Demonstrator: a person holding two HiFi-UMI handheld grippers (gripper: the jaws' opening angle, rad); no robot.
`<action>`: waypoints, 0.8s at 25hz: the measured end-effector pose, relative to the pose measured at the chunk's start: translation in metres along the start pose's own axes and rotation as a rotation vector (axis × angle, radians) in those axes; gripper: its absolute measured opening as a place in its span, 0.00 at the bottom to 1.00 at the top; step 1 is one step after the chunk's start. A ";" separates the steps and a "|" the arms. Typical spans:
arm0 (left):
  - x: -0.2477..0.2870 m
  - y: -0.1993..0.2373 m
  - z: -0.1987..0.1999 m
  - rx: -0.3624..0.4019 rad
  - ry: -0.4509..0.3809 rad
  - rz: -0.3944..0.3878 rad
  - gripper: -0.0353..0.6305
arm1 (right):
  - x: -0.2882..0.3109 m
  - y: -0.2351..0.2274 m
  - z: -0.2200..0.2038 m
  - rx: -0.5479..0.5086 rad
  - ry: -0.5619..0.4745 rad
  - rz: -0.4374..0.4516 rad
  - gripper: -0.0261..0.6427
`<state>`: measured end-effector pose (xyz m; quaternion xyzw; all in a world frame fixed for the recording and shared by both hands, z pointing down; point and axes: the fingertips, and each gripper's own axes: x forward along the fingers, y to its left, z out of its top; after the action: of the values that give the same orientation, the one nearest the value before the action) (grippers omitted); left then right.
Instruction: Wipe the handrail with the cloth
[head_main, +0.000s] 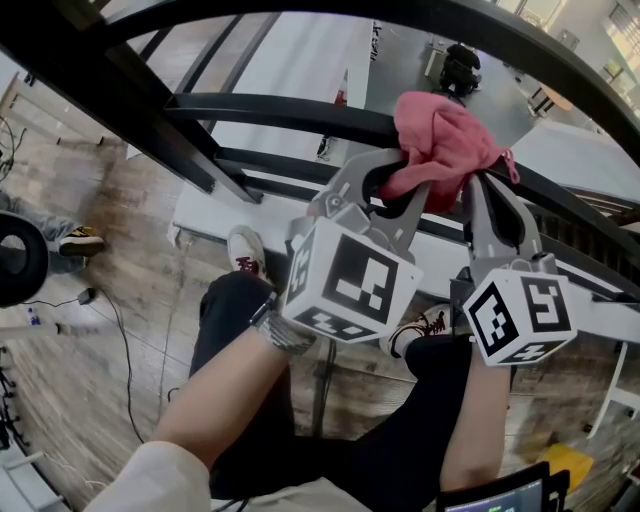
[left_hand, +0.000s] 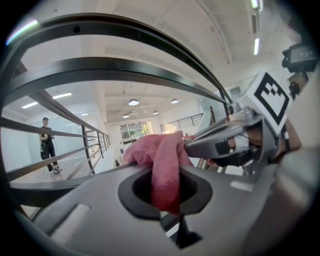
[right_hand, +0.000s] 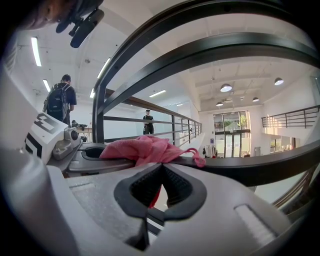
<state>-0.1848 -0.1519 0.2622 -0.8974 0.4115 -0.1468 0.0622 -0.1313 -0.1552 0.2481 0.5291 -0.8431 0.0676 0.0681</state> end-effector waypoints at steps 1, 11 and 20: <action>0.001 -0.001 0.000 0.002 0.000 -0.001 0.10 | -0.001 -0.001 0.000 0.000 -0.001 -0.002 0.04; 0.008 -0.013 0.004 0.036 -0.007 -0.013 0.10 | -0.010 -0.016 -0.001 -0.010 -0.001 -0.028 0.04; 0.011 -0.019 0.007 0.047 -0.013 -0.019 0.10 | -0.014 -0.020 -0.002 -0.010 0.000 -0.036 0.04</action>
<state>-0.1617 -0.1481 0.2626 -0.9005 0.3989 -0.1513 0.0845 -0.1072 -0.1514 0.2489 0.5439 -0.8338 0.0621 0.0718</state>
